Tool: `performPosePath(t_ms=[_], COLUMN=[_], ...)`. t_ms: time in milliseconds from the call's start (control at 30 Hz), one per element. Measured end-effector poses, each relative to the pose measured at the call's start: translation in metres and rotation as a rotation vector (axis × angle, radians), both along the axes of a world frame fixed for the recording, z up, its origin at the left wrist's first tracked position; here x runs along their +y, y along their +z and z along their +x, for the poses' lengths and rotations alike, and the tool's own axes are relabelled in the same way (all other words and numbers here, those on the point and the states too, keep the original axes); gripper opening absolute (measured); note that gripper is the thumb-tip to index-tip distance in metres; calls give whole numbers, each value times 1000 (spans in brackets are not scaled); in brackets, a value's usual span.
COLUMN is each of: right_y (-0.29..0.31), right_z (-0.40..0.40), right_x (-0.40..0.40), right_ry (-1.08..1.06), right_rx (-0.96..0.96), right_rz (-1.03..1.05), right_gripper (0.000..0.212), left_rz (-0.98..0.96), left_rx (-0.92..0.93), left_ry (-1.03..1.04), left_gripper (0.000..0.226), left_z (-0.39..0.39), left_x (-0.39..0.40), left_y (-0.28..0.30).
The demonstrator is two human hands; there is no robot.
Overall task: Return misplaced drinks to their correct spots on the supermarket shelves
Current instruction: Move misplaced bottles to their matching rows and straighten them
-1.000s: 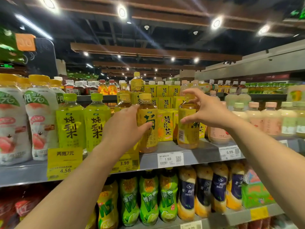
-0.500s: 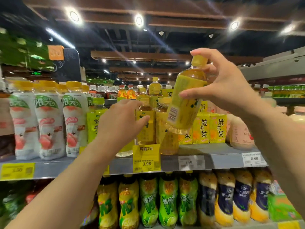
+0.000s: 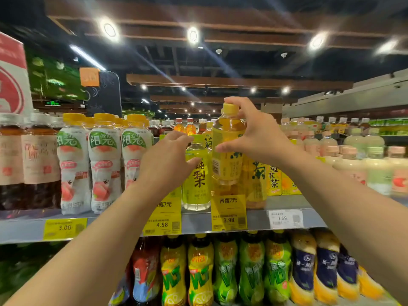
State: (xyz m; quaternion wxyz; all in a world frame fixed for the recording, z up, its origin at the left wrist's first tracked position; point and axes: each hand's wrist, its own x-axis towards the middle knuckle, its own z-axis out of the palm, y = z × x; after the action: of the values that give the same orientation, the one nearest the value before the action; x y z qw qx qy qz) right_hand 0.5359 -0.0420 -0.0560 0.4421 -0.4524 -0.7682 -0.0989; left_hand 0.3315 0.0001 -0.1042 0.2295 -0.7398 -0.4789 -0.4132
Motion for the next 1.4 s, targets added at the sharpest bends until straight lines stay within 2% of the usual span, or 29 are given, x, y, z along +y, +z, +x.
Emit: performPosePath(t_ms=[400,567,800,1000,1133,1267,1400], right_y=[-24,-21,-9,-3,-12,-34,-66], right_z=[-16,-19,-22,-21,-17,-10,-1], right_x=[19,20,26,24,6,-32,-70], right_ry=[-155,-237,-383,-462,-436,-400,-394], right_rx=[-83,-184,-359,-468,-421,-283,-286], right_rz=[-128,-162,-201,-204,-168,-99,-272], right_gripper=[103,105,99,79,78,59,49], left_rz=[29,24,20,4,-12,-107,-200], left_rx=[16,18,21,61,87,127,240], left_ry=[-116,-129,-138,-150,-177,-169,-164], left_gripper=[68,72,71,65,57,50,51], left_z=[-1,1,2,2,-1,-5,-2], left_x=[12,16,18,4,-14,-32,-43], left_y=[-5,-6,-9,-13,-21,-36,-54])
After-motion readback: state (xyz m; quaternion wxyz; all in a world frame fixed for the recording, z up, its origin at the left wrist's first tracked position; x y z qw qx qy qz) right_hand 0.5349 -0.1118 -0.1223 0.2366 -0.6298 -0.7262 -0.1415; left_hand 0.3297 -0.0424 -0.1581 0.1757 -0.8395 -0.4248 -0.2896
